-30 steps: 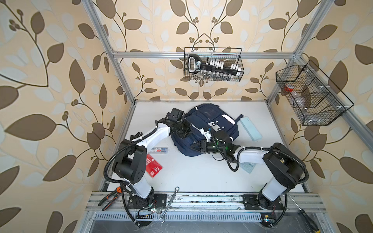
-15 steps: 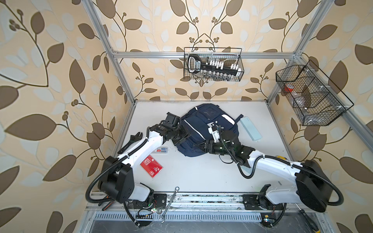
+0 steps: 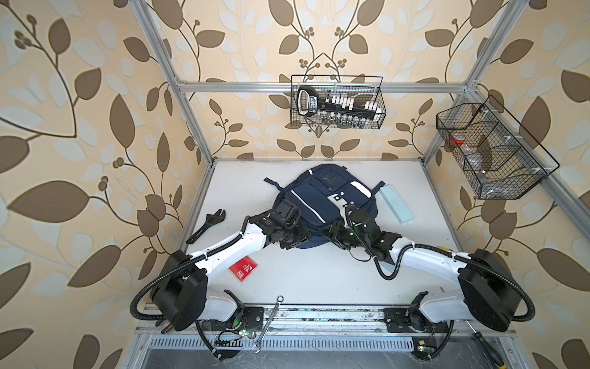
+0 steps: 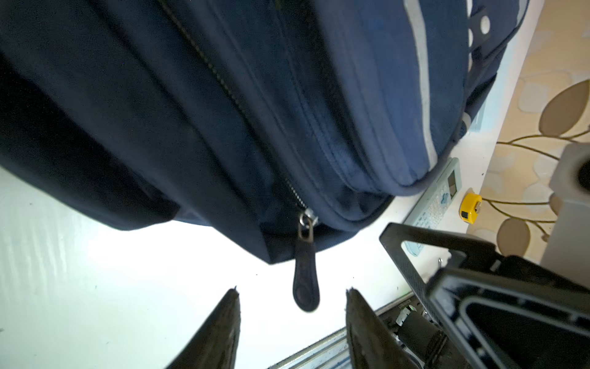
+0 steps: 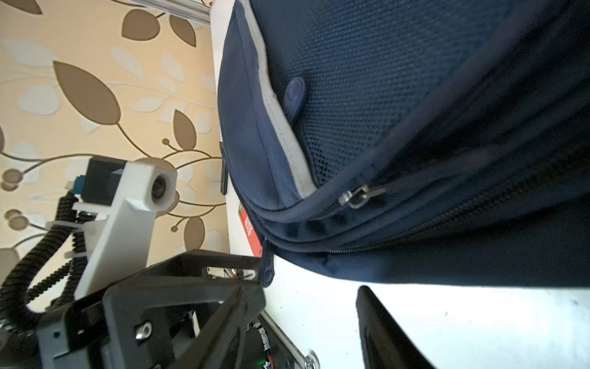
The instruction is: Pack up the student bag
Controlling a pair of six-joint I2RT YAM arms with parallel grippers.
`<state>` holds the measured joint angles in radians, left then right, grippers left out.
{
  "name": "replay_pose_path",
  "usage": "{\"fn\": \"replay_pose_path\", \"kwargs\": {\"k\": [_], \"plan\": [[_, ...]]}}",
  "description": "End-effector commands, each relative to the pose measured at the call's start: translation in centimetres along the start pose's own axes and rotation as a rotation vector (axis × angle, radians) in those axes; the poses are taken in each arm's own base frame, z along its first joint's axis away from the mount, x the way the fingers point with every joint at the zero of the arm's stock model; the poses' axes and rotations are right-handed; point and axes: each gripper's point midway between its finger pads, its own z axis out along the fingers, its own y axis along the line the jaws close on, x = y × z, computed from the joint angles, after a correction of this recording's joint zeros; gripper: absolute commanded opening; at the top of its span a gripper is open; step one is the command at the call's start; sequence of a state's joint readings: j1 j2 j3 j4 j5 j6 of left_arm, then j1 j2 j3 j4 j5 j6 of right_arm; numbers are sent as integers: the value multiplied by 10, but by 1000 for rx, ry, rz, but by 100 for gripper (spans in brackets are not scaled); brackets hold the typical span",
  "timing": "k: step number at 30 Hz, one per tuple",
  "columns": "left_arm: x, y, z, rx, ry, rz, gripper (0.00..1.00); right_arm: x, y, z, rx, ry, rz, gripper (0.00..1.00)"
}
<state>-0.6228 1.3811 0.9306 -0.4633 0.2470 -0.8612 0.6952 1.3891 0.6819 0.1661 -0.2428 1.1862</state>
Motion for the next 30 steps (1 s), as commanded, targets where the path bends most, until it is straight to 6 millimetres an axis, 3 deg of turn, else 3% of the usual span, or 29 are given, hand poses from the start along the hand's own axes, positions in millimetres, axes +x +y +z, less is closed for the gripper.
{"fn": "replay_pose_path", "kwargs": {"k": [1,7,8,11,17,18,22,26,30], "plan": [[-19,-11,-6,-41,-84,69,49,-5,2,-2,14,-23,23,53],[-16,-8,11,-148,-73,141,34,-2,-3,-4,18,-23,34,45],[-16,-7,13,-161,-70,142,32,-10,-7,-5,24,-40,48,44],[-15,-5,16,-187,-62,153,20,-12,-7,-6,25,-45,51,43],[-17,-1,13,-229,-71,160,5,-12,-9,-7,44,-47,56,45],[-17,-2,10,-232,-69,164,5,-13,-8,-8,44,-47,56,46],[-22,-4,-20,-260,-112,191,42,-13,-9,-10,57,-47,53,48],[-28,-7,-33,-277,-133,248,47,-15,-11,-14,64,-59,55,49],[-29,-14,-24,-266,-91,282,47,-16,-12,-17,64,-63,62,49]]}}
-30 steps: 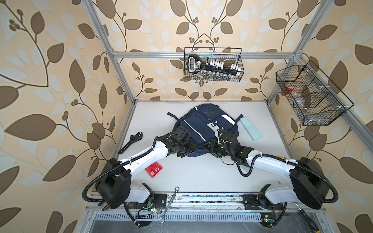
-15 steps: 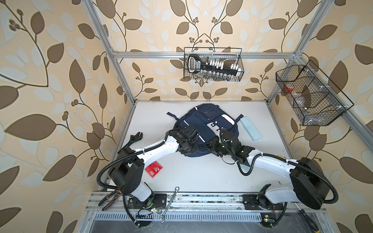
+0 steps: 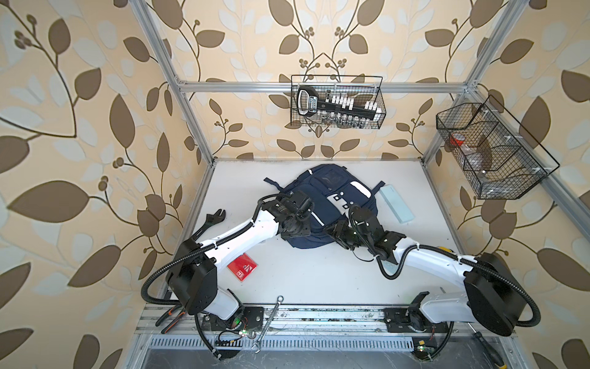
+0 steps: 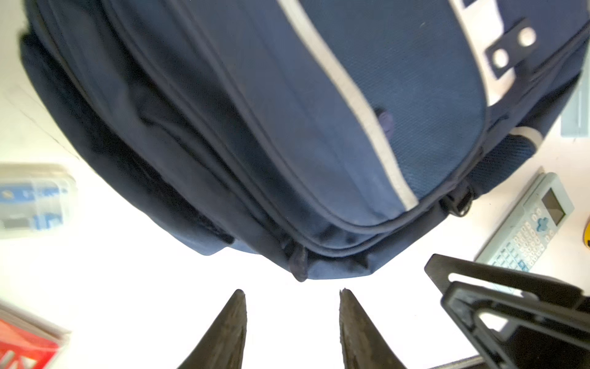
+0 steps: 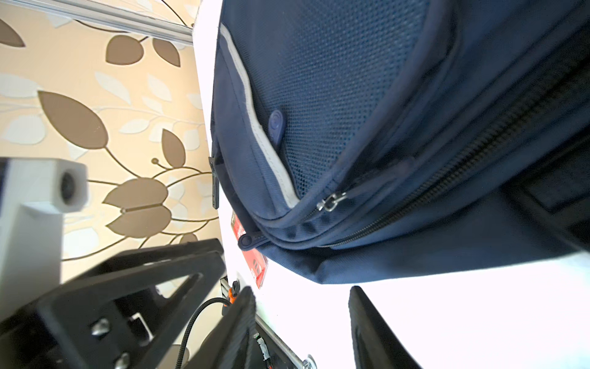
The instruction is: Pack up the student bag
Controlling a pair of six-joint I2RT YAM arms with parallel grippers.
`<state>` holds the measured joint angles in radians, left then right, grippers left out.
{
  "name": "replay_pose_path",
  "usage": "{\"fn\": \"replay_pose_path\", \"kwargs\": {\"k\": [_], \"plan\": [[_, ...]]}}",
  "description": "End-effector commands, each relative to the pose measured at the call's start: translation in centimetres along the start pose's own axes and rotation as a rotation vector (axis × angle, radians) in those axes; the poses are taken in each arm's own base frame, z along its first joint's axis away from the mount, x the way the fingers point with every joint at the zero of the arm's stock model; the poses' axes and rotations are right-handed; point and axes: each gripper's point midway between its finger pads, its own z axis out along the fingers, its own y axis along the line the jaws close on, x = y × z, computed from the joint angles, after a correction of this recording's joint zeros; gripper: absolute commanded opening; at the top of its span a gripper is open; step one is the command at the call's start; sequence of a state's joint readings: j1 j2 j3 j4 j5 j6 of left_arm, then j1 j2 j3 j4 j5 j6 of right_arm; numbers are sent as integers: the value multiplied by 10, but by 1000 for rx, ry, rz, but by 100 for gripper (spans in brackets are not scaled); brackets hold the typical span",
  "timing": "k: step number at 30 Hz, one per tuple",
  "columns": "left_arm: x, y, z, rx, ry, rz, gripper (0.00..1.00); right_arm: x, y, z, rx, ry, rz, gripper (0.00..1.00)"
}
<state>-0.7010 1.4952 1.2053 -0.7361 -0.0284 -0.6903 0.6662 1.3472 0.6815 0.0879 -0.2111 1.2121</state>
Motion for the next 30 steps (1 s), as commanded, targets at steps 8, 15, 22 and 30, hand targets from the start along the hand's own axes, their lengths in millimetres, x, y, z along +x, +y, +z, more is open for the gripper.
{"fn": "replay_pose_path", "kwargs": {"k": [8,15,22,30], "plan": [[-5,-15,14,-2,72,39,34,-7,-3,-10,21,-39,3,47],[7,0,20,-68,109,-1,31,-7,-7,-11,28,-40,5,44],[9,11,21,-120,107,-19,38,-9,-9,-10,31,-40,8,42],[17,11,39,-108,133,-49,21,-10,-10,-14,29,-48,9,34]]}}
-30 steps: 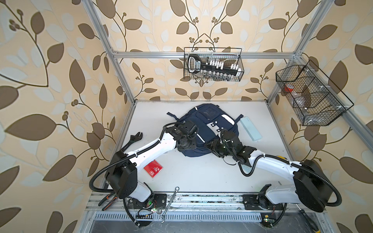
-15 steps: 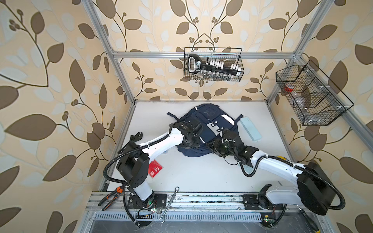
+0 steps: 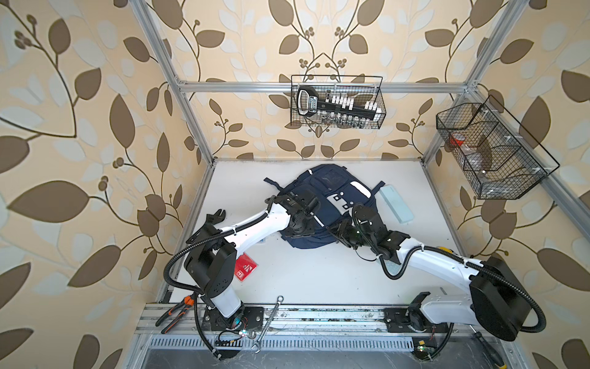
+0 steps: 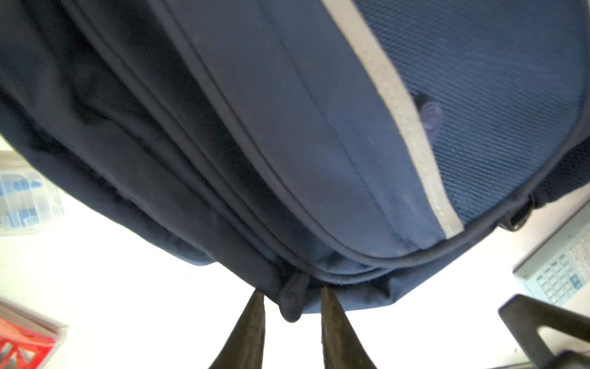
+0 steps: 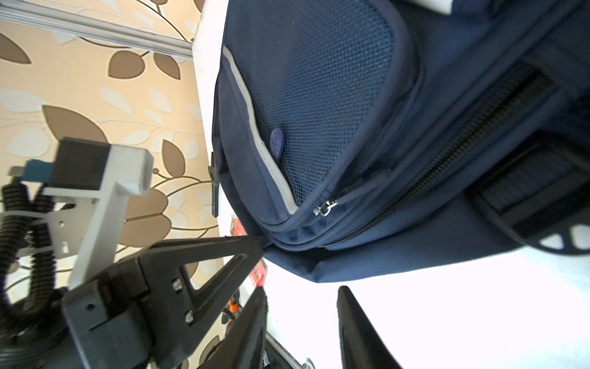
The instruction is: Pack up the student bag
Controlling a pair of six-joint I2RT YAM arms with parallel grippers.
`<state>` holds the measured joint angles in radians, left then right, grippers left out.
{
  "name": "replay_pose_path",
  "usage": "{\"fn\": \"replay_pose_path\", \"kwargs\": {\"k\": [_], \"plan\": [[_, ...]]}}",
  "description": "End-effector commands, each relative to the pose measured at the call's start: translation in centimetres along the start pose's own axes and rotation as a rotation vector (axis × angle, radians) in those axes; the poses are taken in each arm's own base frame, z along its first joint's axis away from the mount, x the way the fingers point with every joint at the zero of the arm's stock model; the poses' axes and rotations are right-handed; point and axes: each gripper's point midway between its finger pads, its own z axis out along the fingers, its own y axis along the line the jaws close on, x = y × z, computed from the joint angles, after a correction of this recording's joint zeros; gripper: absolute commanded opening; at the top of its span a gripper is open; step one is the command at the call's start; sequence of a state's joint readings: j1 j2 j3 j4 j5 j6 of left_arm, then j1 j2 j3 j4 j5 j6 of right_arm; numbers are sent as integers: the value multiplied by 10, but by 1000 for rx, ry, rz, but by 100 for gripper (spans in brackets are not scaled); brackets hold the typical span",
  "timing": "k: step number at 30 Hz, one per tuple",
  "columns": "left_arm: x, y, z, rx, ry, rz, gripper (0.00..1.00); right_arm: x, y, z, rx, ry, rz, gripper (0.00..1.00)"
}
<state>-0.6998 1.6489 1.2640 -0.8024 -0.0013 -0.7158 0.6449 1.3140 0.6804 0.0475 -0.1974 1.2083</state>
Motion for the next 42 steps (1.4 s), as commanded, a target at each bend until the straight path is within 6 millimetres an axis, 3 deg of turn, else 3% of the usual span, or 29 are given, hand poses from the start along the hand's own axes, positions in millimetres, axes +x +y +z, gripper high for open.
{"fn": "replay_pose_path", "kwargs": {"k": [1,4,6,10,12,20,24,28,32,38,42], "plan": [[0,3,5,-14,0,-30,14,-2,-6,-6,12,-23,-2,34],[-1,4,3,-18,-4,-35,0,-3,-6,-7,16,-28,-7,33],[-2,3,0,-12,-12,-28,0,-3,-7,-7,27,-25,-12,34],[-4,3,-6,-11,-29,-11,0,-3,-5,-2,36,-10,0,58],[-3,4,-5,-14,-24,-9,0,-3,-2,3,31,3,16,60],[2,2,-2,11,-11,-10,0,-3,27,30,-70,56,69,48],[1,-4,-10,52,-25,-3,0,-2,33,41,-63,64,94,46],[-2,-10,-20,98,-56,-1,0,-2,22,50,-11,59,177,37],[-3,-13,-27,125,-71,0,0,-3,17,49,14,32,229,49],[-2,-13,-27,138,-73,4,0,-3,12,45,50,0,263,49],[-1,-17,-30,159,-75,10,0,-5,7,61,50,16,283,31]]}}
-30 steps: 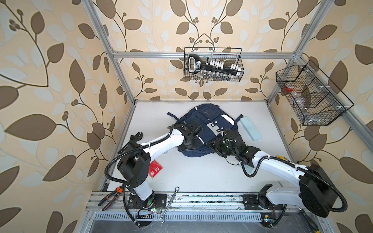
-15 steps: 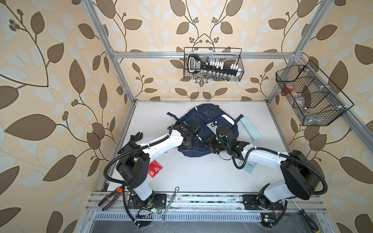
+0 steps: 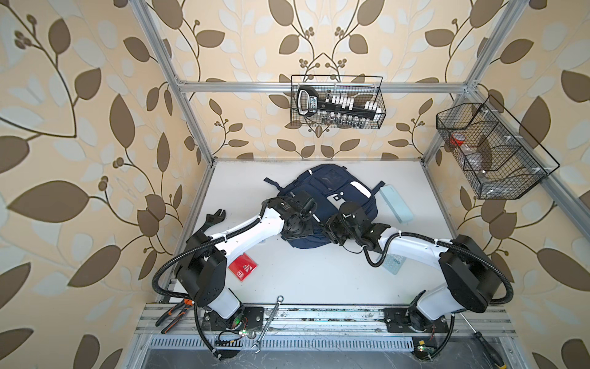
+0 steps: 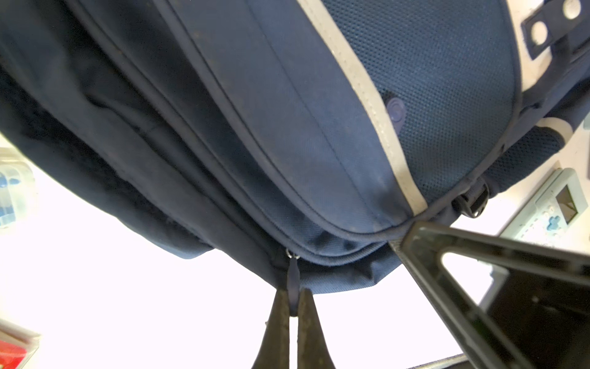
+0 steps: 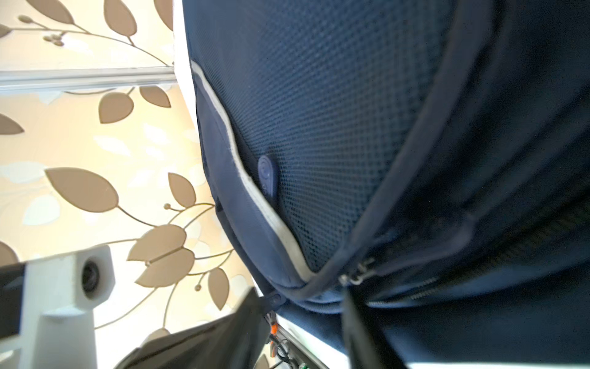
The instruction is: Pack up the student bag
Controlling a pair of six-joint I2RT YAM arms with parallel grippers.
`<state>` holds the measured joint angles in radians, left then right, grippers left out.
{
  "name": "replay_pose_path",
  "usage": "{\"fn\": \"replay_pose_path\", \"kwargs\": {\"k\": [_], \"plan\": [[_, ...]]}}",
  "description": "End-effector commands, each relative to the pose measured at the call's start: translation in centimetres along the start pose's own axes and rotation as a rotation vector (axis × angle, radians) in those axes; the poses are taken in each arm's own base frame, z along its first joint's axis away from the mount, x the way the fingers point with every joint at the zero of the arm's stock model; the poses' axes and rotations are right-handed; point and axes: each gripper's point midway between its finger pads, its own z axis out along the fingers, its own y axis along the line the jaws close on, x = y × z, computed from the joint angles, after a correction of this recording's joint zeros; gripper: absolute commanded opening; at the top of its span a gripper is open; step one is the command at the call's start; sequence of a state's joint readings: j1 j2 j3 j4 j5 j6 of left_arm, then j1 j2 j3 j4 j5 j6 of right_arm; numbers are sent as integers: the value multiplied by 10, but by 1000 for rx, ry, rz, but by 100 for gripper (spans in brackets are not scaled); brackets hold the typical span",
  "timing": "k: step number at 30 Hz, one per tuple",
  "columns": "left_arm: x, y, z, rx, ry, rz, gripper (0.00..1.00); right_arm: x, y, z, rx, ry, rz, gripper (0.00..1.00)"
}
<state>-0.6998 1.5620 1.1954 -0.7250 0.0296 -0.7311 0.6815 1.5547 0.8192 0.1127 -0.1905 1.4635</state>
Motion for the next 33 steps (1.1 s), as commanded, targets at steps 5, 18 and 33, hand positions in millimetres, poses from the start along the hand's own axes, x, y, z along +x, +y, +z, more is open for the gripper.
{"fn": "replay_pose_path", "kwargs": {"k": [5,18,33], "plan": [[-2,-10,-22,79,-52,42,0,-14,6,23,17,-15,29,0],[-37,29,-61,-68,-332,-44,0,-46,42,-70,-32,-193,-119,0],[-94,140,-53,-448,-559,-382,0,-89,22,-127,-47,-169,-211,0]]}}
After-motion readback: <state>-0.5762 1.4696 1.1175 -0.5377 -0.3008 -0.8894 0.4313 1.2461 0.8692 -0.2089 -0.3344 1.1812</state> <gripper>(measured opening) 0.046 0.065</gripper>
